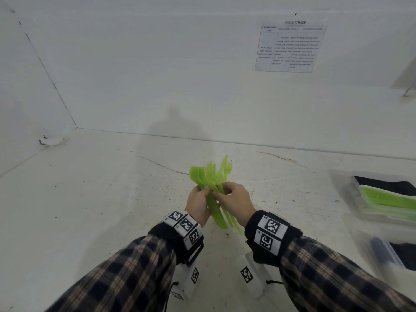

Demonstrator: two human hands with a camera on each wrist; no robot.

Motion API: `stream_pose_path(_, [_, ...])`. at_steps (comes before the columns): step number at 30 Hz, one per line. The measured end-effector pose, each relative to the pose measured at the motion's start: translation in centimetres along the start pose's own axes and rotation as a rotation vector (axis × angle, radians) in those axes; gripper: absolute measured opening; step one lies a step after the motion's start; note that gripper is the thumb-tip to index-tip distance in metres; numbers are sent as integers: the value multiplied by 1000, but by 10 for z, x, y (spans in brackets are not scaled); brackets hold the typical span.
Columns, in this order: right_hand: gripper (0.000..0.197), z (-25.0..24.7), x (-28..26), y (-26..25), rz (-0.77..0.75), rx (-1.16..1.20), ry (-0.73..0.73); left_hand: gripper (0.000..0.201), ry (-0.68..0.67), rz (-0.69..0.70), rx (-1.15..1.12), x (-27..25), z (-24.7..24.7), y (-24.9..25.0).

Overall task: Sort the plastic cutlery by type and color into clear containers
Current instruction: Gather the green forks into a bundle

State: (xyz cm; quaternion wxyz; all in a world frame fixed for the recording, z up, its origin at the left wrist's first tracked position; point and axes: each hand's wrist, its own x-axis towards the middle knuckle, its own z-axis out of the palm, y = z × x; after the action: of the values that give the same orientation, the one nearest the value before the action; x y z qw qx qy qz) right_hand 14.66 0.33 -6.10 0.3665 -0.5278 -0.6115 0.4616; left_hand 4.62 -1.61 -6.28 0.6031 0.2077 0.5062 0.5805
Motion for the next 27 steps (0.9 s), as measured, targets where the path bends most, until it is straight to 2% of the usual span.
stream_pose_path(4, [16,1,4,2,14,-19,20,22,-57,-11,37,-1,-1,1])
stream_pose_path(8, [7,-3,4,0,46,87,-81,18,6,-9,14,4,-1,-1])
stream_pose_path(11, [8,-6,4,-2,89,171,-109,21,29,11,-10,7,1,-2])
stream_pose_path(14, [3,-5,5,-2,112,219,-67,19,31,23,-26,9,3,-4])
stream_pose_path(16, [7,-4,7,-1,118,232,-21,15,48,32,-13,9,4,-6])
stream_pose_path(20, [3,-5,5,1,62,226,-64,22,46,34,-8,11,2,-8])
stream_pose_path(27, [5,-7,5,4,4,158,-51,29,-21,-15,30,9,0,-5])
